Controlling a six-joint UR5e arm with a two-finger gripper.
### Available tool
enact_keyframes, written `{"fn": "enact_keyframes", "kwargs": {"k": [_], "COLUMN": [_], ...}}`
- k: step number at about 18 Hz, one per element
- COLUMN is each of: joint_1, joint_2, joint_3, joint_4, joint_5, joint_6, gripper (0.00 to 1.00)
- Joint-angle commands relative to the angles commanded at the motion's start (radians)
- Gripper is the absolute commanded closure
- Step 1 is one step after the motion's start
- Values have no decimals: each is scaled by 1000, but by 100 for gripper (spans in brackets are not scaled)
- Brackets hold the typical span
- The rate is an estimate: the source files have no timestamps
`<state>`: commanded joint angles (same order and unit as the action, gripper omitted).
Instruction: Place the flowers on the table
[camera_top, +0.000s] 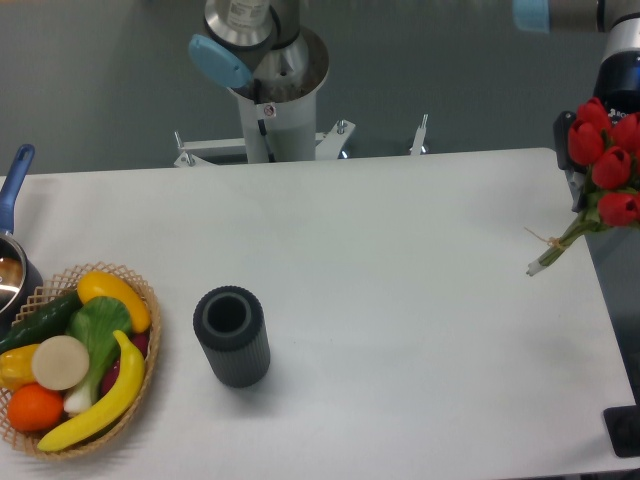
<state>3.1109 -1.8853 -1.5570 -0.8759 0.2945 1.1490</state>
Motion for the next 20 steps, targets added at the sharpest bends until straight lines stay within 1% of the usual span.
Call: {"fn": "enact_keyframes", "kwargs": {"k": [12, 16, 18, 20], "joint_1": [3, -2, -6, -8], "joint_2": [15, 25, 26, 41], "joint_3": [-11, -17, -17, -35], "joint_4": [0, 0, 0, 0], "joint_5": [6, 72, 87, 130], "joint_6": [5, 5, 5, 6], "gripper": [53, 53, 53, 53]}}
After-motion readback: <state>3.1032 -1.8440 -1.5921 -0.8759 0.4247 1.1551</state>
